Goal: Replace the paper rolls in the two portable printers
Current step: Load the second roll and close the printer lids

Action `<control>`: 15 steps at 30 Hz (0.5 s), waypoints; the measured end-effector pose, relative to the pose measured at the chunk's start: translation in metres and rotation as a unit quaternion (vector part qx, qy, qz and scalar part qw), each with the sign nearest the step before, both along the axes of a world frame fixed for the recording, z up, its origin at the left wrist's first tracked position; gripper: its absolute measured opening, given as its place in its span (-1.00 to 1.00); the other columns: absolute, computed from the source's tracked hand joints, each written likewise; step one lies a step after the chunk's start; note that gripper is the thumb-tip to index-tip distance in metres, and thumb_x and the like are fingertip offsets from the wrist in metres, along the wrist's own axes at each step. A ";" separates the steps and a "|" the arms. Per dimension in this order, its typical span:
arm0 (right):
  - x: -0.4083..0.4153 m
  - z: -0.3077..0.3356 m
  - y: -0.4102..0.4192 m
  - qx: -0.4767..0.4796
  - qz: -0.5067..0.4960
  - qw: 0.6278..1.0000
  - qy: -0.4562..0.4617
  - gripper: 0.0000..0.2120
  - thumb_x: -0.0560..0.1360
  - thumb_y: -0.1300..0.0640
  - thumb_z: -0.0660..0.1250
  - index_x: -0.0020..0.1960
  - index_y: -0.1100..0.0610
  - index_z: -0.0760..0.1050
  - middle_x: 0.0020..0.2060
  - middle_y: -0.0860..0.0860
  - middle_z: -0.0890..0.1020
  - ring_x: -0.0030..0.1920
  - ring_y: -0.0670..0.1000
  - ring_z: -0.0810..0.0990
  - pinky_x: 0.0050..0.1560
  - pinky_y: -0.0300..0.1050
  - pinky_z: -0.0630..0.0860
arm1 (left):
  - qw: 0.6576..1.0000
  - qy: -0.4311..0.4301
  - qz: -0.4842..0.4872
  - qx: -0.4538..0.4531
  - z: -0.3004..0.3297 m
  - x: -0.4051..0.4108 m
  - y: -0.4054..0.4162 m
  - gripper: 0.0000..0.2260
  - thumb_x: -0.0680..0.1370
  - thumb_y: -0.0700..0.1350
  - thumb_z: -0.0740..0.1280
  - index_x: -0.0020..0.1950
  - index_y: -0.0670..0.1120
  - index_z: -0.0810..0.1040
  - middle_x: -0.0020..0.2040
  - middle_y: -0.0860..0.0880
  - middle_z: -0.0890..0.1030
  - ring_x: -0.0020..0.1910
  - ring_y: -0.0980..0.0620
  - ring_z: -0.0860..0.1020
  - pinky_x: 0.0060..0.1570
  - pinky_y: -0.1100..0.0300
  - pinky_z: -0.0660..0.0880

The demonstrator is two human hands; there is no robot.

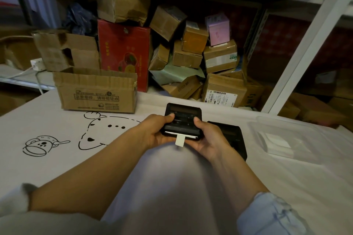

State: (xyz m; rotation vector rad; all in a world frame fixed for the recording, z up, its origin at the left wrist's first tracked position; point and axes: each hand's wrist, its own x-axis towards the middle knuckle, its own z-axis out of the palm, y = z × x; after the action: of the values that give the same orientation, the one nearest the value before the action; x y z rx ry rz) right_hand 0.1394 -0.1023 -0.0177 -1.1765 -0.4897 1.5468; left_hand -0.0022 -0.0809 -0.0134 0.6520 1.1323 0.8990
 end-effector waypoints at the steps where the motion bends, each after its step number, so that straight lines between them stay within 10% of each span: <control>1: -0.003 -0.001 0.000 -0.005 -0.010 1.000 -0.013 -0.94 0.56 0.23 0.29 0.02 0.19 0.46 0.01 0.23 0.59 0.03 0.25 0.59 -0.02 0.24 0.60 | 1.000 0.003 0.001 0.002 -0.003 0.000 0.000 -0.77 0.57 -0.17 0.28 0.19 -0.21 0.45 -0.04 -0.23 0.60 -0.10 -0.16 0.60 -0.26 -0.02 0.57; 11: -0.002 -0.009 -0.005 -0.015 0.049 0.953 -0.299 -0.84 0.63 0.09 0.16 0.12 0.13 0.45 0.02 0.10 0.56 0.00 0.04 0.57 0.11 0.02 0.58 | 0.995 0.078 0.058 -0.010 -0.027 0.015 0.007 -0.74 0.62 -0.10 0.21 0.22 -0.23 0.41 0.02 -0.21 0.55 -0.06 -0.14 0.56 -0.19 -0.02 0.57; 15: -0.008 -0.016 -0.002 -0.017 0.061 0.923 -0.379 -0.74 0.61 0.19 0.13 0.27 0.15 0.41 0.08 0.14 0.55 0.05 0.08 0.56 0.19 0.06 0.53 | 0.953 0.293 0.043 0.061 -0.042 0.023 0.017 -0.66 0.62 -0.03 0.18 0.25 -0.25 0.45 0.16 -0.24 0.54 0.08 -0.17 0.53 0.08 0.02 0.50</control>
State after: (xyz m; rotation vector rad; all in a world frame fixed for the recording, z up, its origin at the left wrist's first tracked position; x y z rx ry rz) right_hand 0.1317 -0.1044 -0.0341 -1.7937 -1.0599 1.1531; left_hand 0.0207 -0.0634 -0.0553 1.0184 1.6512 0.8772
